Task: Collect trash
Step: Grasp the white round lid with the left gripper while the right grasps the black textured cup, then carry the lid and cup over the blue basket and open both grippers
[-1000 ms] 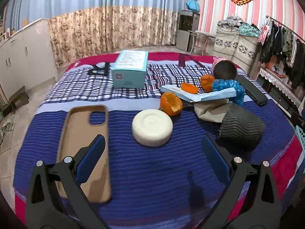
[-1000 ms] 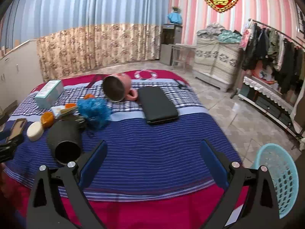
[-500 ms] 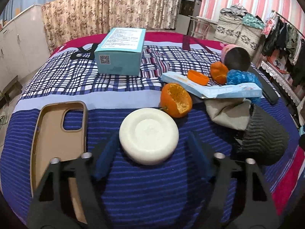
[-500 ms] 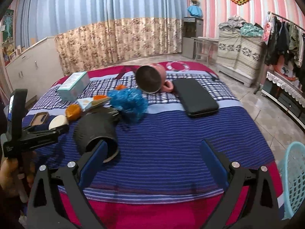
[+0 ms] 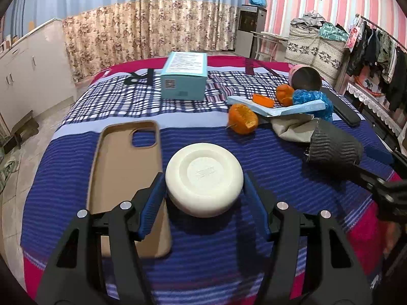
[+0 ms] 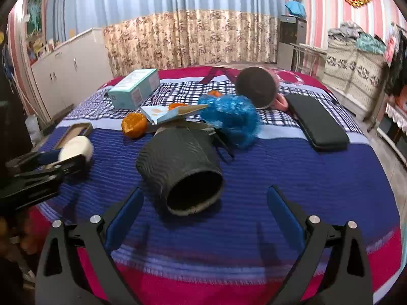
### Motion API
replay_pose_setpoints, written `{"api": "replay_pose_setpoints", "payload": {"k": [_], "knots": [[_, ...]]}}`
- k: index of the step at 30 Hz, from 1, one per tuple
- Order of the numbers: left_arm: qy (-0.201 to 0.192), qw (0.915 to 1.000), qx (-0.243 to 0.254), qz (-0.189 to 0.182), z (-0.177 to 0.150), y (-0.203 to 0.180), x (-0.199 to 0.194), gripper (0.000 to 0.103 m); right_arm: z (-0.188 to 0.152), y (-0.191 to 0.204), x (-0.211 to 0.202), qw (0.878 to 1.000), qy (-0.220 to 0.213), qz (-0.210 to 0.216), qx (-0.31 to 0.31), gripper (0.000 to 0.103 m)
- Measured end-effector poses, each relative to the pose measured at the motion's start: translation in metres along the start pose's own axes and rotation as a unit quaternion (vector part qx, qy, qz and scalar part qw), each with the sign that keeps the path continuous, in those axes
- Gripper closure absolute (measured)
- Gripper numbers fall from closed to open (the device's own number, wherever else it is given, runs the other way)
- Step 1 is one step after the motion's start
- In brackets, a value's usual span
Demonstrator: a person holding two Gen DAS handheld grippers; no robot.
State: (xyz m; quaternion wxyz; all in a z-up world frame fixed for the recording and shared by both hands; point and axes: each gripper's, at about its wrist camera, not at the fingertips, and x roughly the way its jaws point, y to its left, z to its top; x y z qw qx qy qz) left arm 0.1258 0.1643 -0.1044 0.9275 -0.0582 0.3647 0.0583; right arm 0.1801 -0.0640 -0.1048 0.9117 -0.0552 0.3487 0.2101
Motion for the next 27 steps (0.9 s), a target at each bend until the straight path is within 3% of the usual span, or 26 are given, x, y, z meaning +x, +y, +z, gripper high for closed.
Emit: {"api": "replay_pose_setpoints", "payload": {"k": [7,8,11,18,20,27], "knots": [[-0.002,0.9999,-0.012,0.001,0.002,0.013,-0.006,0.042,0.006,0.006,0.019,1.0,0.004,0.017,0.02,0.009],[-0.002,0.9999,-0.013,0.001,0.002,0.013,-0.006,0.042,0.006,0.006,0.021,1.0,0.006,0.021,0.02,0.011],[-0.005,0.9998,-0.02,0.0,0.004,0.012,-0.01,0.042,0.007,0.009,0.018,0.999,-0.001,0.042,0.01,0.029],[-0.019,0.9998,-0.01,-0.002,0.006,-0.006,-0.026,0.042,0.007,0.0,-0.017,0.998,-0.048,0.043,0.019,0.033],[-0.025,0.9997,-0.006,-0.005,0.01,-0.013,-0.031,0.042,0.007,-0.014,-0.034,0.997,-0.065,0.036,0.034,0.033],[-0.056,0.9979,0.018,-0.024,0.028,-0.056,-0.044,0.042,-0.004,-0.087,-0.098,0.989,-0.104,-0.054,0.094,0.033]]}}
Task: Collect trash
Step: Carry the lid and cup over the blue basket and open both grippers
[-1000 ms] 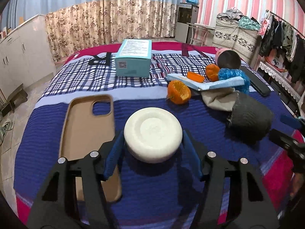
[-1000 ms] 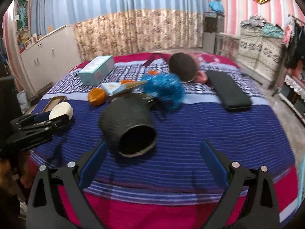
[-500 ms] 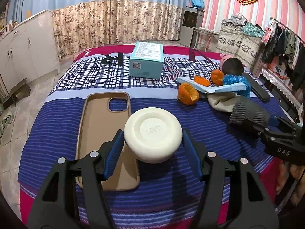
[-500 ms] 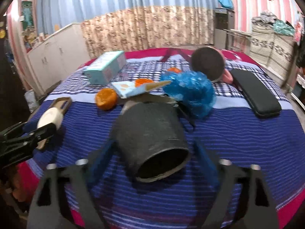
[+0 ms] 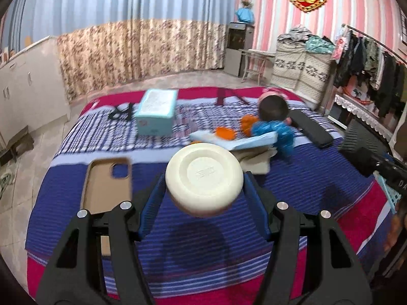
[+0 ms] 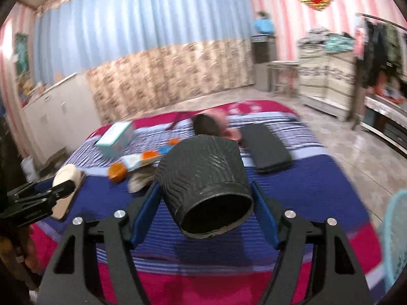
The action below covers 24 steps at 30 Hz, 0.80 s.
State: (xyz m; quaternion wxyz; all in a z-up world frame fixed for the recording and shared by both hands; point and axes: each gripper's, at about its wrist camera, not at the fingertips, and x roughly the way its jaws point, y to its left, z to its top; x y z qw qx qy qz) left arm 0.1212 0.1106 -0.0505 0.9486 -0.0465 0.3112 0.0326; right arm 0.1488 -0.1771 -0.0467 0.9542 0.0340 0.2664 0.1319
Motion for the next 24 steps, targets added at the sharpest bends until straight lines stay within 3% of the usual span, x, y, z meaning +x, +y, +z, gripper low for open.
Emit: {"api": "replay_pose_setpoints", "payload": {"k": [8,15,24], "knots": [[-0.026,0.9988,0.022,-0.035,0.025,-0.057,0.002,0.042,0.013,-0.076,-0.047,0.992,-0.037,-0.112,0.047,0.033],[-0.045,0.995,0.044,-0.077,0.044,-0.114,0.002,0.042,0.013,-0.14,-0.085,0.972,-0.055,-0.218,0.065,0.033],[-0.053,0.9876,0.075,-0.127,0.051,-0.186,0.008,0.042,0.005,-0.211,-0.129,0.948,-0.075,-0.287,0.119,0.033]]}}
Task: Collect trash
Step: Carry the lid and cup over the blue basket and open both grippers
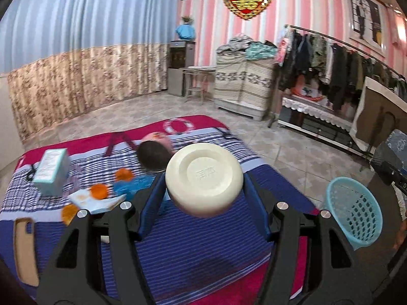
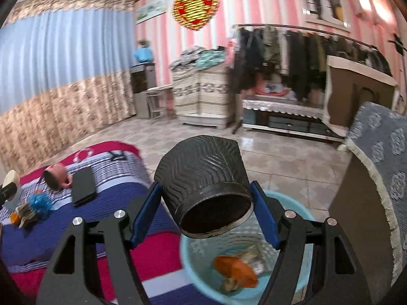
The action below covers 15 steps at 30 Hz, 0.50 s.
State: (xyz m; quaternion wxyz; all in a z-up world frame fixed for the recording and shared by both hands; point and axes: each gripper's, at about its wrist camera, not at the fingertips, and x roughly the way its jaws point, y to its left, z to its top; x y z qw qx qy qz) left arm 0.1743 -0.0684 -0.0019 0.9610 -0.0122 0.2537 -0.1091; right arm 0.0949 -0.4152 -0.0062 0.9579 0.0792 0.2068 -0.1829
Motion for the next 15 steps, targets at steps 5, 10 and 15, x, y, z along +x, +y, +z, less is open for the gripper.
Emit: {"api": "replay_pose_setpoints", "payload": {"k": [5,10,15], "knots": [[-0.001,0.9994,0.01,-0.033,0.008,-0.038,0.013,0.042,0.002,-0.031,0.003,0.999,-0.004,-0.027,0.029,0.033],[-0.013,0.9963,0.035,-0.078,0.022,-0.094,0.022,0.042,-0.002,-0.047,0.004,0.998,-0.002,-0.051,0.038,0.033],[-0.03,0.9902,0.06,-0.123,0.035,-0.159,0.028,0.042,-0.005,-0.068,0.001,0.996,-0.006,-0.082,0.043,0.033]]}}
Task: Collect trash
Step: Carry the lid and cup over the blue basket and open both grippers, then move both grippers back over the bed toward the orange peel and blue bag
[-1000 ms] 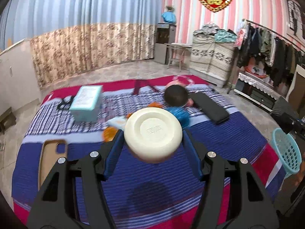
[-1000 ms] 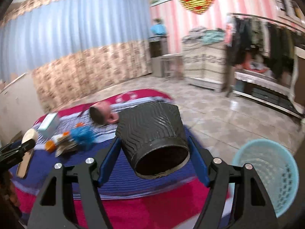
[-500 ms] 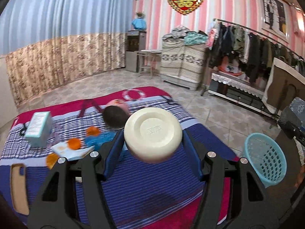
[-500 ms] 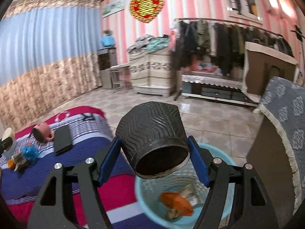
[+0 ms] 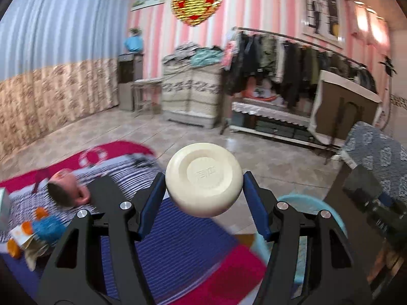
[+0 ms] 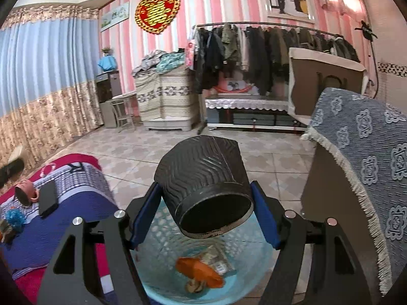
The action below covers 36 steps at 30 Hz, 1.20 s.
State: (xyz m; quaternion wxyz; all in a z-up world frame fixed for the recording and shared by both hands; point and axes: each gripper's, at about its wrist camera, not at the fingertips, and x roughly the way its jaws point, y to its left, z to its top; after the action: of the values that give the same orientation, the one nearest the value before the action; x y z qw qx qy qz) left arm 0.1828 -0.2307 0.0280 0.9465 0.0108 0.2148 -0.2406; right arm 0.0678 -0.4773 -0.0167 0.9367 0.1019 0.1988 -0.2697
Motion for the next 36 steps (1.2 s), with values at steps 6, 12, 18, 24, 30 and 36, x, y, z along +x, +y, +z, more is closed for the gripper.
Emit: {"api": "replay_pose_setpoints", "payload": {"k": [6,12,18,24,30,36], "knots": [[0.006,0.9982,0.022,-0.056,0.009,-0.066,0.024,0.042,-0.005,-0.038,0.002,0.999,0.001,-0.031,0.031,0.033],[0.042,0.9933,0.065,-0.086,-0.025,-0.109,0.055,0.042,-0.015,-0.071,0.015,0.996,0.015,-0.049,0.073,0.033],[0.086,0.9875,0.095,-0.092,-0.055,-0.126,0.095,0.042,-0.021,-0.08,0.023,0.995,0.024,-0.057,0.084,0.033],[0.096,0.9835,0.108,-0.109,-0.071,-0.143,0.113,0.042,-0.026,-0.08,0.031,0.994,0.036,-0.059,0.08,0.033],[0.085,0.9872,0.1,-0.091,-0.067,-0.134,0.116,0.024,-0.029,-0.077,0.036,0.994,0.043,-0.059,0.084,0.033],[0.07,0.9923,0.087,-0.053,-0.06,-0.106,0.107,0.013,-0.036,-0.05,0.047,0.995,0.054,-0.044,0.064,0.033]]}}
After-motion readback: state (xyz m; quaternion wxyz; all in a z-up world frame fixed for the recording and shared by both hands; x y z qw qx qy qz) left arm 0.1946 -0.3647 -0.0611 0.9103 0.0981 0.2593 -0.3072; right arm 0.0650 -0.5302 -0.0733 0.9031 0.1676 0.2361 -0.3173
